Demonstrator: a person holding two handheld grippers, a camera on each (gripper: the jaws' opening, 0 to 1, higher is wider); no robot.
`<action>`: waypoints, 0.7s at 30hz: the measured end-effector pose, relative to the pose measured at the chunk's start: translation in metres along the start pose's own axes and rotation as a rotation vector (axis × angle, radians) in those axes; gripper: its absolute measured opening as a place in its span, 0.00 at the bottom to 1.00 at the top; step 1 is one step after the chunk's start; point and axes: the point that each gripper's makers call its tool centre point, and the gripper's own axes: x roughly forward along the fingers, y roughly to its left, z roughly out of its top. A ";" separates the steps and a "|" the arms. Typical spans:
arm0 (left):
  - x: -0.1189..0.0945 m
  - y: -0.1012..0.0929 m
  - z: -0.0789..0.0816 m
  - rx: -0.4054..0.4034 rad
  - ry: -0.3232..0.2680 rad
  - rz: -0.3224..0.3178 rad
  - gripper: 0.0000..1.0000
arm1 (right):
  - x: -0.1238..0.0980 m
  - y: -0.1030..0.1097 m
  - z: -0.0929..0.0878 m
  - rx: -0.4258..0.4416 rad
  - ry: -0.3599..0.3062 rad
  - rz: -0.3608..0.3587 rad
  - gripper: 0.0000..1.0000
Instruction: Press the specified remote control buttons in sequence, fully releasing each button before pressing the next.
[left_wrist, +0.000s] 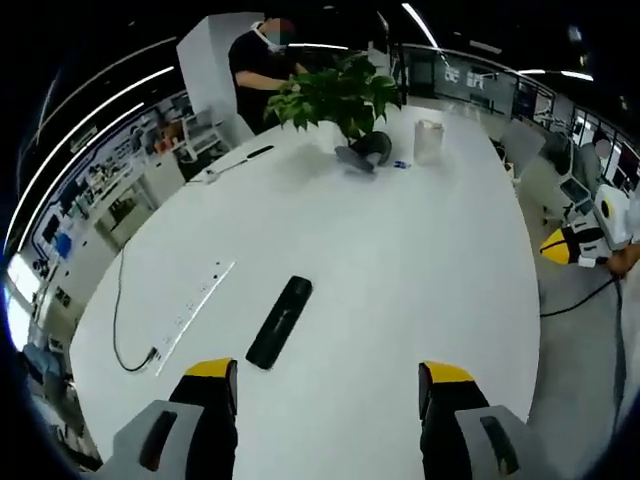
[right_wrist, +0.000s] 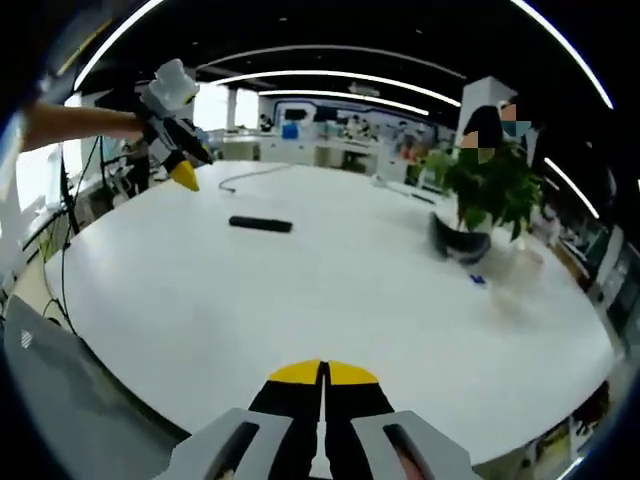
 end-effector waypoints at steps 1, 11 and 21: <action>0.002 0.002 0.001 0.010 0.004 -0.003 0.76 | 0.001 0.000 -0.001 -0.002 0.008 0.000 0.00; 0.032 0.023 0.003 0.039 0.089 -0.081 0.73 | 0.008 0.000 -0.036 -0.005 0.218 -0.006 0.00; 0.064 0.043 0.003 0.062 0.142 -0.137 0.72 | 0.011 0.020 -0.062 0.098 0.403 0.081 0.00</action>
